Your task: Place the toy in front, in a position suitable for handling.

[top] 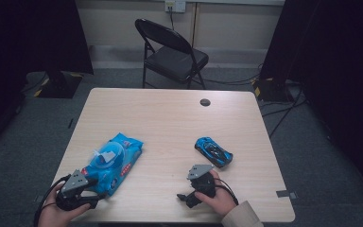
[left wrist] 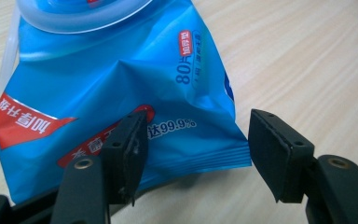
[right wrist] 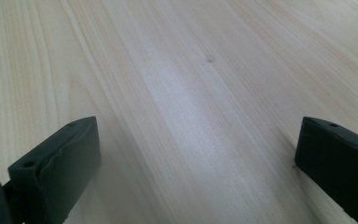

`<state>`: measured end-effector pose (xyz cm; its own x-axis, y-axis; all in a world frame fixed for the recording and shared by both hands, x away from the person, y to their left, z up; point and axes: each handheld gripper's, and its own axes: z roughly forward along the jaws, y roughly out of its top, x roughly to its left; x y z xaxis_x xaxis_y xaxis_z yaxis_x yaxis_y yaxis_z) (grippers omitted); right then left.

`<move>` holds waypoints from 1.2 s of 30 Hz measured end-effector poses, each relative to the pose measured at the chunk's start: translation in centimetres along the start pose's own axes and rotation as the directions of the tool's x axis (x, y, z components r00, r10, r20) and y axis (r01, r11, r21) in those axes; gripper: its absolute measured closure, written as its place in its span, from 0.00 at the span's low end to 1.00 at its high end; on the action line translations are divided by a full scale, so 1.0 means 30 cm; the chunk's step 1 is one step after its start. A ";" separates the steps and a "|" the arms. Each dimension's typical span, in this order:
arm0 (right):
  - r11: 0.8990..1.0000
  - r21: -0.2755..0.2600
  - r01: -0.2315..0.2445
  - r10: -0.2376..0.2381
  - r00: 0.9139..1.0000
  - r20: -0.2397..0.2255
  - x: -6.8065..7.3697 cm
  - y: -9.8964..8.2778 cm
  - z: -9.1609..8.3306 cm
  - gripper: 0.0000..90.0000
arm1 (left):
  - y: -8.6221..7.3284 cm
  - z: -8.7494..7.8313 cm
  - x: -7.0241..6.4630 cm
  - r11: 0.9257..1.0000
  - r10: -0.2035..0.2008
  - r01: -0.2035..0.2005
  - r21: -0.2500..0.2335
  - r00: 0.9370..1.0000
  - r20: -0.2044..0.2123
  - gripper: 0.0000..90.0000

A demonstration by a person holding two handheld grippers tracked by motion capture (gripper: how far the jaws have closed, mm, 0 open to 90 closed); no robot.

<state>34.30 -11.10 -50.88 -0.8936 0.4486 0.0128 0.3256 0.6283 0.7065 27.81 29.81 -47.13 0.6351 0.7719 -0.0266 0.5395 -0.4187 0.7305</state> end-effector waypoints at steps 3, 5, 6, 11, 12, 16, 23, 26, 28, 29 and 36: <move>1.000 0.000 -0.001 0.001 1.000 0.000 0.000 0.000 0.000 0.00 | 0.012 0.013 0.004 1.000 0.000 0.000 0.001 1.000 -0.009 0.42; 1.000 0.000 -0.001 0.001 1.000 0.000 0.000 0.000 0.000 0.00 | 0.021 0.023 0.009 1.000 0.001 -0.001 0.002 1.000 -0.019 0.42; 1.000 0.000 -0.001 0.001 1.000 -0.001 0.000 0.000 0.000 0.00 | 0.026 0.029 0.012 1.000 0.004 -0.004 0.003 1.000 -0.027 0.42; 1.000 0.000 0.002 -0.002 1.000 -0.002 -0.001 0.000 0.000 0.00 | 0.049 0.051 0.032 1.000 0.007 -0.007 0.008 0.999 -0.047 0.42; 1.000 0.000 0.003 -0.003 1.000 -0.002 -0.001 0.000 0.000 0.00 | 0.053 0.055 0.035 1.000 0.006 -0.005 0.008 0.999 -0.054 0.43; 1.000 0.000 0.003 -0.003 1.000 -0.002 -0.001 0.000 0.000 0.00 | 0.072 0.077 0.047 1.000 0.001 -0.001 0.008 0.998 -0.065 0.44; 1.000 0.000 0.002 -0.002 1.000 -0.003 -0.001 0.000 0.000 0.00 | 0.111 0.120 0.052 1.000 -0.017 0.017 0.005 0.997 -0.074 0.45; 1.000 0.000 0.003 -0.003 1.000 -0.002 -0.001 0.000 0.000 0.00 | 0.126 0.132 0.047 1.000 -0.027 0.028 0.011 0.997 -0.069 0.45; 1.000 0.000 0.003 -0.003 1.000 -0.002 -0.001 0.000 0.000 0.00 | 0.132 0.136 0.041 1.000 -0.024 0.025 0.012 0.997 -0.067 0.47; 1.000 0.000 0.002 -0.002 1.000 -0.003 -0.001 0.000 0.000 0.00 | 0.133 0.137 0.037 0.999 -0.030 0.031 0.012 0.997 -0.064 0.48; 1.000 0.000 0.003 -0.003 1.000 -0.002 -0.001 0.000 0.000 0.00 | 0.130 0.122 0.019 0.999 -0.036 0.036 0.009 0.999 -0.027 0.58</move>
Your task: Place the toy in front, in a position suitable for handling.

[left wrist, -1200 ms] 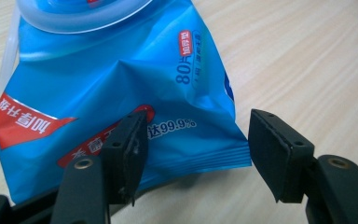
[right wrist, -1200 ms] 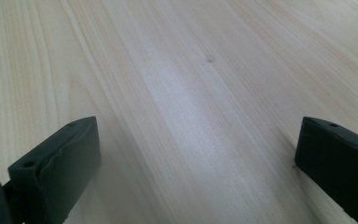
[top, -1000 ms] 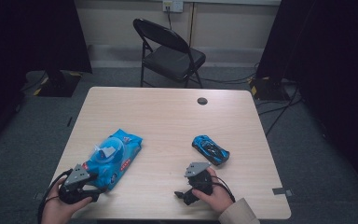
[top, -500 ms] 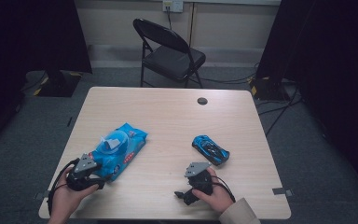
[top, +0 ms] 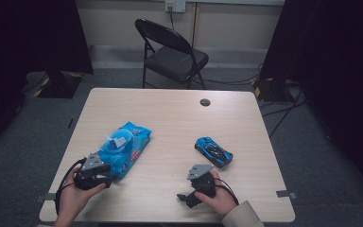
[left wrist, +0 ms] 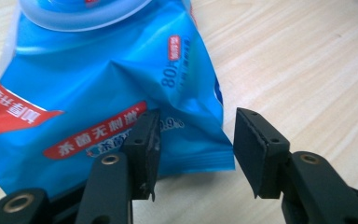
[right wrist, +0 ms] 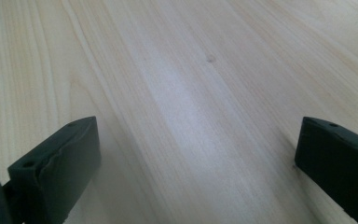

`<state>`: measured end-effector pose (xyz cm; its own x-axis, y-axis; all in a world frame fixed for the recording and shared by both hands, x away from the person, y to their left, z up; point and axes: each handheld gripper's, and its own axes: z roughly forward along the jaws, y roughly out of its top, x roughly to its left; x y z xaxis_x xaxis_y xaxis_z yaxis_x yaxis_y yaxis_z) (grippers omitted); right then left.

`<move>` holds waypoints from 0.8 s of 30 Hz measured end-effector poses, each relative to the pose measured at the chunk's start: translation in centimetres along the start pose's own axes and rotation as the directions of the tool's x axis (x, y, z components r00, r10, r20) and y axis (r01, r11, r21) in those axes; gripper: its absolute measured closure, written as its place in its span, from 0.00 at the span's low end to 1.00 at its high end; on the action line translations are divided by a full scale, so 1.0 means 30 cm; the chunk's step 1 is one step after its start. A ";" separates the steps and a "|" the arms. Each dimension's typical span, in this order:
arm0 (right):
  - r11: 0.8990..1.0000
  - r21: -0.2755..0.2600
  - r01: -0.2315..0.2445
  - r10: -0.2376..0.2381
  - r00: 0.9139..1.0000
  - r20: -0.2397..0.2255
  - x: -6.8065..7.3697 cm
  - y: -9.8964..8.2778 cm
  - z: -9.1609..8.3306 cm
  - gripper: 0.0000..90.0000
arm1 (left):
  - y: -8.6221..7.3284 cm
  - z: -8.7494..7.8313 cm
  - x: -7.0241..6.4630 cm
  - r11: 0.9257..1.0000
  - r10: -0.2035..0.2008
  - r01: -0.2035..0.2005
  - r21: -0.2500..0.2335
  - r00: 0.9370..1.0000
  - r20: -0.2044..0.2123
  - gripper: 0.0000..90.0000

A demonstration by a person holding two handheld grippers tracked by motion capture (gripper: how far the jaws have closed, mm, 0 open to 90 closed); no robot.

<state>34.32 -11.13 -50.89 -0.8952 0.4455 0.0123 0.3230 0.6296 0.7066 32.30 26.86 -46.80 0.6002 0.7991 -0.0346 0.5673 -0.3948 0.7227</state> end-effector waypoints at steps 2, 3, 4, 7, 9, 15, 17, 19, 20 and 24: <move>1.000 0.000 0.000 0.000 1.000 0.000 0.000 0.000 0.000 0.00 | -0.001 -0.002 -0.005 1.000 0.004 -0.004 0.005 1.000 0.008 0.58; 1.000 0.000 -0.001 0.001 1.000 0.000 0.000 0.000 0.000 0.00 | 0.000 -0.003 -0.009 1.000 0.009 -0.010 0.008 1.000 0.013 0.59; 1.000 0.000 -0.001 0.001 1.000 0.000 0.000 0.000 0.000 0.00 | 0.000 -0.001 -0.014 1.000 0.009 -0.009 0.007 1.000 0.022 0.58; 1.000 0.000 0.000 0.000 1.000 0.000 0.000 0.000 0.000 0.00 | 0.007 0.009 -0.028 1.000 0.027 -0.027 0.007 0.999 0.036 0.58; 1.000 0.000 -0.001 0.001 1.000 0.000 0.000 0.000 0.000 0.00 | 0.013 0.021 -0.035 1.000 0.027 -0.027 0.005 0.999 0.040 0.58; 1.000 0.000 0.000 0.000 1.000 0.000 0.000 0.000 0.000 0.00 | 0.039 0.050 -0.047 0.999 0.036 -0.036 0.008 0.999 0.029 0.58; 1.000 0.000 0.000 0.000 1.000 0.000 0.000 0.000 0.000 0.00 | 0.049 0.063 -0.047 1.000 0.028 -0.028 0.002 0.999 0.026 0.58; 1.000 0.000 0.000 0.000 1.000 0.000 0.000 0.000 0.000 0.00 | 0.062 0.074 -0.044 0.999 0.035 -0.035 0.006 0.999 0.015 0.58; 1.000 0.000 -0.001 0.001 1.000 0.000 0.000 0.000 0.000 0.00 | 0.070 0.082 -0.043 0.999 0.037 -0.037 0.005 0.999 0.011 0.59; 1.000 0.000 0.000 0.000 1.000 0.000 0.000 0.000 0.000 0.00 | 0.100 0.112 -0.035 1.000 0.028 -0.028 0.009 1.000 -0.007 0.61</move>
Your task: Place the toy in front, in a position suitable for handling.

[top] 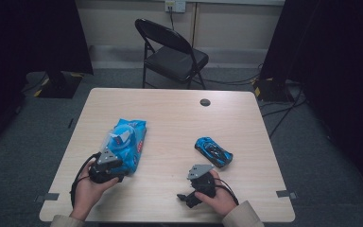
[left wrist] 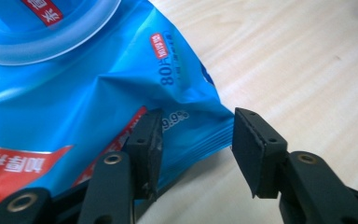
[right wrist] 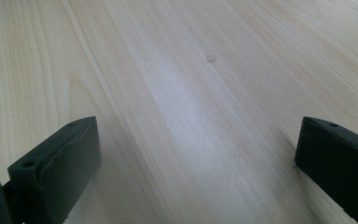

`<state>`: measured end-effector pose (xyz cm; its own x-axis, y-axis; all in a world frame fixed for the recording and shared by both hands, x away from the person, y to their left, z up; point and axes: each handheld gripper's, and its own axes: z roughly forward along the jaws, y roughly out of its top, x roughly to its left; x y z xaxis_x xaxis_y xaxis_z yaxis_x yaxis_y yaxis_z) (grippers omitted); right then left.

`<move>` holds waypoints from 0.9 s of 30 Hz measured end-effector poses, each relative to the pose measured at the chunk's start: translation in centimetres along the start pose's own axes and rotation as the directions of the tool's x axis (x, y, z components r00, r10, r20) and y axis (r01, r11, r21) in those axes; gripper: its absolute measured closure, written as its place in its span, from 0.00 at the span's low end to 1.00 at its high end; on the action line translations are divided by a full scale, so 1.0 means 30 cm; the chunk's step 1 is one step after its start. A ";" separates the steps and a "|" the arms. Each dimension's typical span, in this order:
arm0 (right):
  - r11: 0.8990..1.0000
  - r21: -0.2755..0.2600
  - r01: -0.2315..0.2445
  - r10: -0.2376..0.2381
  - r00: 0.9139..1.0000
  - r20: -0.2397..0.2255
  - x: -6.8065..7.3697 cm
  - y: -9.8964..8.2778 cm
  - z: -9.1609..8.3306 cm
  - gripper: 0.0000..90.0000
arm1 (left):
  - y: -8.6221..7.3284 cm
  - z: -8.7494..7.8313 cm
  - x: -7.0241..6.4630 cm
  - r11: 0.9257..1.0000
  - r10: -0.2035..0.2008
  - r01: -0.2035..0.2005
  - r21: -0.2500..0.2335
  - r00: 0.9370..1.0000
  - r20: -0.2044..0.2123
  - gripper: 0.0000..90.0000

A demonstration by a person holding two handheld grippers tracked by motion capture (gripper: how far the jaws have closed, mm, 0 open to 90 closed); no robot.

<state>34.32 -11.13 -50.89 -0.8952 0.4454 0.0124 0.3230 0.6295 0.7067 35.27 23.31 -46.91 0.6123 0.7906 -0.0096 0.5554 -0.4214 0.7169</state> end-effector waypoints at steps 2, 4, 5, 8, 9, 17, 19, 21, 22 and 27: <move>1.000 0.000 0.000 0.000 1.000 0.000 0.000 0.000 0.000 0.00 | 0.014 0.010 0.007 1.000 -0.006 0.006 0.005 1.000 -0.014 0.61; 1.000 0.000 0.000 0.000 1.000 0.000 0.000 0.000 0.000 0.00 | 0.024 0.018 0.017 1.000 -0.007 0.007 0.008 1.000 -0.025 0.61; 1.000 0.000 0.000 0.000 1.000 0.000 0.000 0.000 0.000 0.00 | 0.028 0.022 0.021 1.000 -0.006 0.006 0.009 1.000 -0.030 0.61; 1.000 0.000 0.000 0.000 1.000 0.000 0.000 0.000 0.000 0.00 | 0.038 0.029 0.031 1.000 0.007 -0.006 0.020 0.998 -0.056 0.61; 1.000 0.000 0.000 0.000 1.000 0.000 0.000 0.000 0.000 0.00 | 0.040 0.032 0.034 1.000 0.005 -0.004 0.020 0.998 -0.060 0.61; 1.000 0.000 0.000 0.000 1.000 0.000 0.000 0.000 0.000 0.00 | 0.048 0.038 0.075 0.999 -0.013 0.017 0.032 0.994 -0.107 0.59; 1.000 0.000 -0.001 0.001 1.000 0.000 0.000 0.000 0.000 0.00 | 0.048 0.040 0.085 0.999 -0.031 0.034 0.025 0.993 -0.110 0.59; 1.000 0.000 0.000 0.000 1.000 0.000 0.000 0.000 0.000 0.00 | 0.047 0.041 0.094 0.999 -0.033 0.035 0.023 0.993 -0.109 0.58; 1.000 0.000 0.000 0.000 1.000 0.000 0.000 0.000 0.000 0.00 | 0.047 0.041 0.096 0.999 -0.037 0.040 0.022 0.993 -0.109 0.58; 1.000 0.000 0.000 0.000 1.000 0.000 0.000 0.000 0.000 0.00 | 0.040 0.031 0.090 0.998 -0.067 0.066 -0.011 0.994 -0.085 0.50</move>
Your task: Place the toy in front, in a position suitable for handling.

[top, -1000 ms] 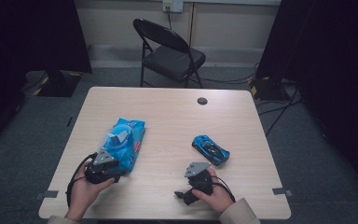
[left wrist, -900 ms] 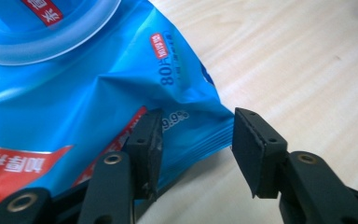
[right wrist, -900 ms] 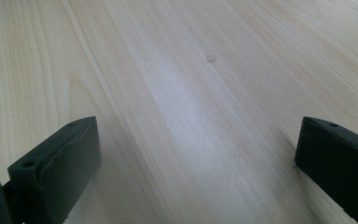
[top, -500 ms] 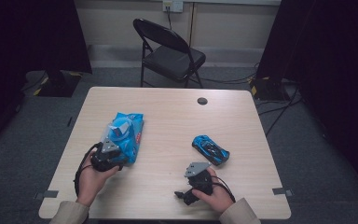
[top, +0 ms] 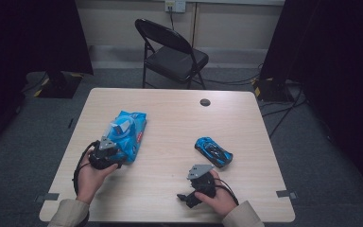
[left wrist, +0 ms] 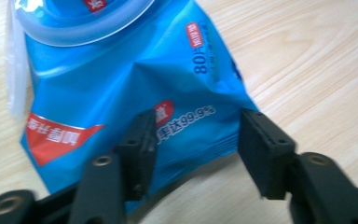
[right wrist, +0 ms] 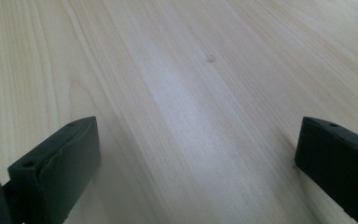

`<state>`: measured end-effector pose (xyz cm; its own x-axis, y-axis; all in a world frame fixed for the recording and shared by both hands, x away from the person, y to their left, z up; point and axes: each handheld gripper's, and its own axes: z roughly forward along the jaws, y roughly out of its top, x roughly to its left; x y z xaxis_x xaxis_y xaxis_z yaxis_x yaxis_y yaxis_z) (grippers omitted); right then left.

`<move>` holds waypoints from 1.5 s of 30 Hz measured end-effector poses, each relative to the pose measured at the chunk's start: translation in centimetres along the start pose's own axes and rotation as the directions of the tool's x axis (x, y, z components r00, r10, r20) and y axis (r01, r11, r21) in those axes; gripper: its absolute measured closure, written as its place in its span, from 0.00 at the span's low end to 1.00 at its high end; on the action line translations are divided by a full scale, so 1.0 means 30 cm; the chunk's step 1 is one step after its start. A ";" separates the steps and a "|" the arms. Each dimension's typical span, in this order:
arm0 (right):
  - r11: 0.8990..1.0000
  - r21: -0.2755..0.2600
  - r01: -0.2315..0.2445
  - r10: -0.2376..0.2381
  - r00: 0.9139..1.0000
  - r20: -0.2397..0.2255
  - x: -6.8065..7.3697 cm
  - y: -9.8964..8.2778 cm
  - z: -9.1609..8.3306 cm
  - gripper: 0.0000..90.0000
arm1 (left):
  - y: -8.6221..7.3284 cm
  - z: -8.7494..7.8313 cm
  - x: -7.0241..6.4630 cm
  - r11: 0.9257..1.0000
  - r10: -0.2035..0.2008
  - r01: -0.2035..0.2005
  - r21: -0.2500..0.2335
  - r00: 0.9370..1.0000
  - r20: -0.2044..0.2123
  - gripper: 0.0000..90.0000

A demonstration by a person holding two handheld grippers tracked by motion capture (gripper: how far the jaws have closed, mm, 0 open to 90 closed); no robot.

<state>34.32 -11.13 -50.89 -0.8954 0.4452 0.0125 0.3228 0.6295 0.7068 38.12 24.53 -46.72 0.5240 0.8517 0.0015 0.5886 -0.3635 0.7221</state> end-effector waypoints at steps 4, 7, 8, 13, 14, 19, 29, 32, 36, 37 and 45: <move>1.000 0.000 0.000 0.000 1.000 0.000 0.000 0.000 0.000 0.00 | -0.009 -0.037 -0.020 1.000 0.003 -0.002 -0.022 0.999 0.036 0.39; 1.000 0.000 0.000 0.000 1.000 0.000 0.000 0.000 0.000 0.00 | -0.025 -0.060 -0.049 0.999 0.025 -0.022 -0.040 0.996 0.080 0.31; 1.000 0.000 0.000 0.000 1.000 0.000 0.000 0.000 0.000 0.00 | -0.032 -0.065 -0.059 0.999 0.035 -0.030 -0.044 0.994 0.106 0.29; 1.000 0.000 0.000 0.000 1.000 0.001 0.000 0.000 0.000 0.00 | -0.073 -0.060 -0.129 0.996 0.081 -0.074 -0.040 0.976 0.202 0.22; 1.000 0.000 0.000 0.000 1.000 0.001 0.000 0.000 0.000 0.00 | -0.079 -0.055 -0.142 0.996 0.090 -0.085 -0.034 0.972 0.215 0.22; 1.000 0.000 0.000 0.000 1.000 0.001 0.000 0.000 0.000 0.00 | -0.103 -0.019 -0.190 0.993 0.120 -0.117 -0.027 0.956 0.266 0.19; 1.000 0.000 -0.002 0.002 1.000 0.000 0.000 0.000 0.000 0.00 | -0.132 0.031 -0.240 0.968 0.243 -0.250 -0.012 0.930 0.277 0.17; 1.000 -0.005 -0.005 0.005 1.000 0.002 -0.001 0.000 -0.001 0.01 | -0.137 0.036 -0.238 0.965 0.259 -0.260 -0.035 0.924 0.280 0.16; 1.000 -0.009 -0.007 0.007 1.000 0.004 -0.004 -0.005 -0.007 0.04 | -0.139 0.042 -0.236 0.963 0.269 -0.267 -0.046 0.916 0.298 0.13; 1.000 -0.011 -0.008 0.008 1.000 0.004 -0.006 -0.006 -0.011 0.07 | -0.140 0.042 -0.238 0.964 0.264 -0.264 -0.044 0.916 0.300 0.12; 0.999 0.006 -0.049 0.048 0.999 0.011 -0.040 -0.010 -0.046 0.15 | -0.139 0.042 -0.238 0.962 0.268 -0.268 -0.042 0.915 0.302 0.11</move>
<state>34.88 -12.74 -50.13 -0.8753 0.4819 0.0392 0.3676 0.6107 0.7013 32.69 19.48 -50.62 0.8231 0.5678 -0.0135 0.3999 -0.5625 0.7236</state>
